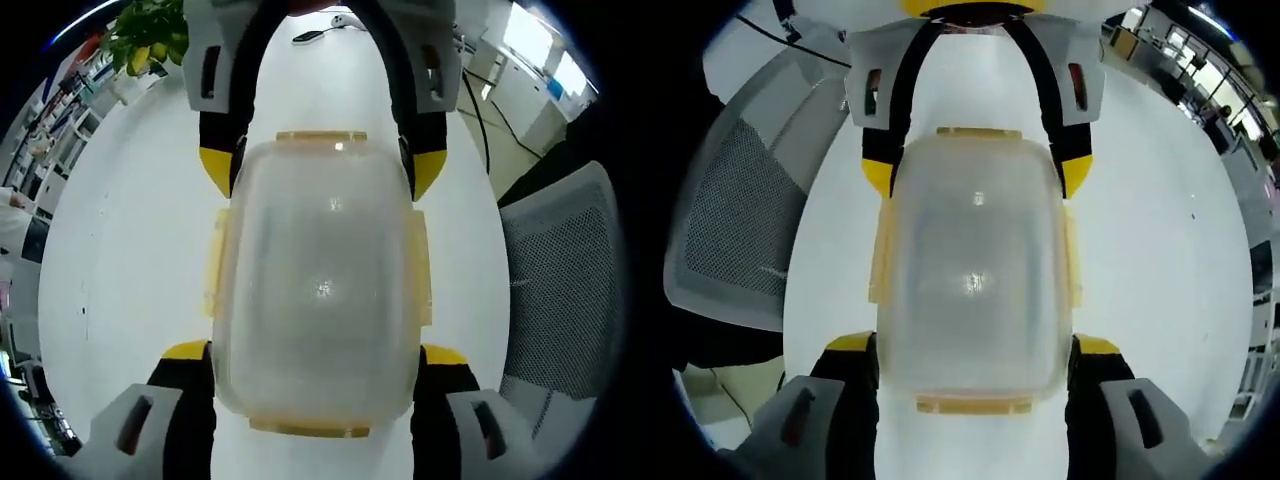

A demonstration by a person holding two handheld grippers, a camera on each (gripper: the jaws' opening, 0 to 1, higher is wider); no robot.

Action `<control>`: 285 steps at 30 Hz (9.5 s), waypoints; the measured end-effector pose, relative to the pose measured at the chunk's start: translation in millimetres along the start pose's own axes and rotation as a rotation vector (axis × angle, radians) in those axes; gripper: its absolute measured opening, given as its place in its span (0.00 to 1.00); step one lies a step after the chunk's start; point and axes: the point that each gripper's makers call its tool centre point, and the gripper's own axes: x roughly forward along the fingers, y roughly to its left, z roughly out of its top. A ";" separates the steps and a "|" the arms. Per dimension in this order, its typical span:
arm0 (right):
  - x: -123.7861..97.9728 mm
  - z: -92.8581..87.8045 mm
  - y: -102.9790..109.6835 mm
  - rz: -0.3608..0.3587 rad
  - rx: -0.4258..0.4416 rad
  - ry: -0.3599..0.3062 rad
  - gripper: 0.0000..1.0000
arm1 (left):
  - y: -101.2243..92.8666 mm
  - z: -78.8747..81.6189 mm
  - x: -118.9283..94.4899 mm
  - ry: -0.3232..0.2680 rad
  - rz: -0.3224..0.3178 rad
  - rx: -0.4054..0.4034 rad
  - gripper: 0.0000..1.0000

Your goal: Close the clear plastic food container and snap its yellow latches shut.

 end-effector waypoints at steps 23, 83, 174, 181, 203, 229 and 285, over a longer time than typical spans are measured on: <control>10.1 25.2 -4.0 -0.004 -0.015 0.013 0.75 | 1.7 -24.5 -8.3 -0.012 0.004 -0.033 0.78; 35.2 81.8 -56.9 -0.037 0.072 0.029 0.78 | 59.4 -78.7 -18.8 -0.042 -0.017 0.013 0.79; 20.2 99.0 -120.5 -0.336 0.567 -0.665 1.00 | 131.0 -79.9 -38.1 -0.535 0.293 -0.310 0.88; 21.4 99.9 -107.2 -0.362 0.617 -0.735 1.00 | 117.1 -89.7 -32.6 -0.606 0.346 -0.445 0.99; 16.8 79.7 -86.6 -0.447 0.720 -0.816 1.00 | 94.8 -84.3 -25.0 -0.712 0.296 -0.581 0.99; 7.6 61.1 -59.5 -0.466 0.843 -0.828 0.96 | 78.3 -104.1 -37.4 -0.736 0.322 -0.720 0.95; -39.1 20.1 18.6 -0.569 1.051 -0.841 0.86 | 12.7 -166.2 -93.9 -0.762 0.381 -0.912 0.91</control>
